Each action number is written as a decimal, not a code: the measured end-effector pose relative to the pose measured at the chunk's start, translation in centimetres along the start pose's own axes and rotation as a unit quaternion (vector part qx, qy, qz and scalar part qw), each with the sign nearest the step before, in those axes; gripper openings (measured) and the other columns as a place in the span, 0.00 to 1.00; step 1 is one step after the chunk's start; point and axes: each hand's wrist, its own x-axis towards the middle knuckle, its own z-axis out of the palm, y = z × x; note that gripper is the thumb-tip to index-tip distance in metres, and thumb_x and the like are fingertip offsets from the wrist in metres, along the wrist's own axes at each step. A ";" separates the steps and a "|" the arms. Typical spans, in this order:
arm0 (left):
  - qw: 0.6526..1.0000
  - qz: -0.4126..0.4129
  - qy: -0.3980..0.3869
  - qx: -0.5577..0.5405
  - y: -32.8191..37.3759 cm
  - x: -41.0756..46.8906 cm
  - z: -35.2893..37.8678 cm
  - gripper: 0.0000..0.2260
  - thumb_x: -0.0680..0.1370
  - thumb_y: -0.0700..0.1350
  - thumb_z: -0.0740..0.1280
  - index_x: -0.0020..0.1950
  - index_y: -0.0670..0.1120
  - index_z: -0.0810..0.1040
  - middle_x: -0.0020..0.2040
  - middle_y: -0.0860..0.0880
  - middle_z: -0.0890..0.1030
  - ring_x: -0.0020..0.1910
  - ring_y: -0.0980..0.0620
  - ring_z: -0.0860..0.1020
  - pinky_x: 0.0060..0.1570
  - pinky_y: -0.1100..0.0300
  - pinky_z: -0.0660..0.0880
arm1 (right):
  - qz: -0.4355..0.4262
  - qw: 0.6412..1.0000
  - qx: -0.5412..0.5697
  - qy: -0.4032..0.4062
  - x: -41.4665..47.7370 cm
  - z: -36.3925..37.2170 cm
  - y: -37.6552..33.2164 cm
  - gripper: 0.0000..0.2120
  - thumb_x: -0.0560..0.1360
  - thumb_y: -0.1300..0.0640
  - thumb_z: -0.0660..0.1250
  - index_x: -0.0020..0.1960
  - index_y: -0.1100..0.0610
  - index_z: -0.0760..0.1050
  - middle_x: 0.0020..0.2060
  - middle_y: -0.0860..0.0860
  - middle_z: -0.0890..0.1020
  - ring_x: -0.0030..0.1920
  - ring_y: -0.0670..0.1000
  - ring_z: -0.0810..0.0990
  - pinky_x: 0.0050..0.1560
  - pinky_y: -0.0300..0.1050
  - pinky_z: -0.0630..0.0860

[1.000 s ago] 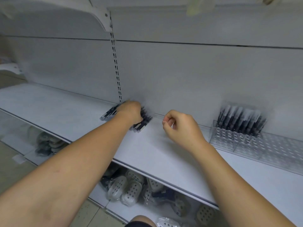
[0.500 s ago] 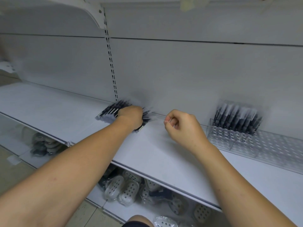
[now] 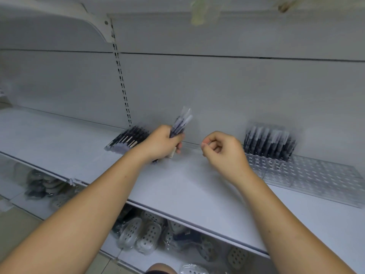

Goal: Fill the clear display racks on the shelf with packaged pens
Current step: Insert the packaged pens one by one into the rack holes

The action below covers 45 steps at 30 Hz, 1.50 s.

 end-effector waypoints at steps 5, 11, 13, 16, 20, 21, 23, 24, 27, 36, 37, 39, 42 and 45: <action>0.972 0.028 -0.132 -0.191 3.0 -2.3 4.5 0.12 0.86 0.47 0.64 0.50 0.40 0.77 0.40 0.41 0.79 0.36 0.44 0.81 0.38 0.53 0.81 | 0.025 0.996 0.066 0.051 -0.8 -4.1 -0.3 0.04 0.78 0.60 0.71 0.45 0.54 0.81 0.38 0.58 0.84 0.34 0.51 0.79 0.39 0.50 0.79; 0.927 0.070 -0.224 -0.291 6.8 -3.0 10.7 0.08 0.86 0.44 0.63 0.52 0.41 0.78 0.44 0.43 0.79 0.34 0.47 0.76 0.43 0.46 0.79 | 0.059 0.991 0.112 0.050 -2.8 -9.9 0.2 0.05 0.79 0.55 0.73 0.48 0.57 0.84 0.34 0.48 0.84 0.31 0.42 0.79 0.34 0.36 0.74; 0.922 0.086 -0.238 -0.293 8.2 -3.0 12.6 0.09 0.85 0.45 0.64 0.50 0.41 0.79 0.43 0.45 0.81 0.33 0.48 0.77 0.40 0.49 0.80 | 0.067 0.987 0.128 0.066 -3.6 -11.8 0.9 0.07 0.79 0.58 0.72 0.45 0.62 0.83 0.29 0.49 0.81 0.29 0.44 0.77 0.32 0.35 0.72; 0.927 0.086 -0.231 -0.282 10.4 -2.9 15.3 0.14 0.86 0.47 0.62 0.50 0.38 0.80 0.38 0.48 0.83 0.31 0.51 0.77 0.39 0.49 0.82 | 0.083 0.982 0.134 0.102 -4.3 -14.5 2.1 0.07 0.79 0.58 0.73 0.45 0.61 0.84 0.29 0.48 0.81 0.29 0.45 0.76 0.31 0.36 0.71; 0.934 0.098 -0.210 -0.272 12.1 -1.9 17.6 0.16 0.87 0.48 0.61 0.52 0.37 0.80 0.34 0.48 0.83 0.28 0.50 0.77 0.40 0.47 0.80 | 0.075 0.971 0.139 0.181 -4.1 -17.0 3.8 0.04 0.80 0.57 0.71 0.47 0.57 0.81 0.33 0.47 0.84 0.33 0.46 0.81 0.33 0.38 0.73; 0.936 0.099 -0.207 -0.266 12.3 -1.5 17.9 0.17 0.87 0.48 0.61 0.51 0.36 0.81 0.33 0.48 0.83 0.27 0.50 0.77 0.37 0.51 0.81 | 0.067 0.965 0.150 0.204 -3.9 -17.6 4.0 0.05 0.82 0.57 0.69 0.49 0.58 0.80 0.36 0.48 0.85 0.34 0.48 0.83 0.33 0.39 0.74; 0.939 0.098 -0.208 -0.256 12.3 -0.7 18.3 0.18 0.87 0.48 0.61 0.47 0.36 0.80 0.29 0.46 0.80 0.26 0.50 0.76 0.35 0.53 0.82 | 0.035 0.950 0.183 0.249 -3.0 -18.8 4.3 0.06 0.84 0.57 0.66 0.51 0.59 0.78 0.38 0.50 0.86 0.35 0.53 0.84 0.32 0.41 0.74; 0.936 0.099 -0.212 -0.262 12.2 -0.3 18.5 0.18 0.87 0.48 0.62 0.45 0.37 0.79 0.29 0.46 0.78 0.27 0.50 0.75 0.37 0.51 0.83 | 0.014 0.942 0.197 0.272 -2.6 -19.5 4.5 0.06 0.84 0.56 0.65 0.52 0.58 0.77 0.38 0.51 0.86 0.34 0.54 0.84 0.32 0.42 0.73; 0.924 0.112 -0.221 -0.290 12.1 0.9 18.9 0.16 0.86 0.48 0.63 0.42 0.42 0.73 0.31 0.48 0.72 0.28 0.48 0.74 0.41 0.45 0.83 | -0.040 0.928 0.186 0.321 -1.0 -21.0 5.4 0.05 0.85 0.56 0.63 0.55 0.57 0.75 0.39 0.55 0.85 0.31 0.54 0.83 0.29 0.42 0.71; 0.888 0.109 -0.273 -0.354 10.7 1.9 20.4 0.13 0.83 0.51 0.63 0.56 0.41 0.74 0.36 0.48 0.67 0.28 0.49 0.67 0.30 0.55 0.72 | -0.062 0.953 0.029 0.294 -1.2 -20.1 10.7 0.08 0.85 0.59 0.62 0.62 0.52 0.72 0.40 0.52 0.83 0.37 0.52 0.84 0.42 0.41 0.77; 0.880 0.109 -0.280 -0.369 10.5 1.9 20.4 0.12 0.84 0.50 0.63 0.57 0.42 0.74 0.36 0.48 0.68 0.28 0.50 0.66 0.29 0.56 0.69 | -0.056 0.958 0.009 0.280 -1.3 -20.1 11.2 0.09 0.85 0.59 0.62 0.64 0.52 0.73 0.41 0.51 0.84 0.38 0.50 0.85 0.43 0.42 0.78; 0.864 0.110 -0.292 -0.396 10.2 2.0 20.4 0.11 0.86 0.48 0.62 0.61 0.42 0.75 0.37 0.48 0.68 0.29 0.50 0.66 0.29 0.58 0.67 | -0.048 0.968 -0.032 0.245 -1.3 -19.9 11.7 0.10 0.84 0.59 0.63 0.65 0.52 0.73 0.43 0.49 0.84 0.41 0.48 0.85 0.47 0.45 0.81; 0.858 0.104 -0.292 -0.410 9.9 1.9 20.3 0.10 0.85 0.46 0.62 0.63 0.42 0.74 0.38 0.48 0.70 0.30 0.49 0.68 0.30 0.57 0.66 | -0.046 0.972 -0.056 0.224 -1.1 -19.6 12.0 0.10 0.84 0.58 0.64 0.64 0.49 0.74 0.44 0.49 0.84 0.44 0.50 0.85 0.49 0.49 0.82; 0.866 0.106 -0.283 -0.399 9.5 1.4 20.1 0.08 0.87 0.43 0.60 0.63 0.42 0.73 0.38 0.47 0.70 0.30 0.49 0.69 0.29 0.57 0.68 | -0.046 0.972 -0.060 0.221 -1.1 -19.4 12.1 0.10 0.83 0.59 0.64 0.62 0.50 0.74 0.44 0.48 0.84 0.44 0.51 0.85 0.49 0.47 0.82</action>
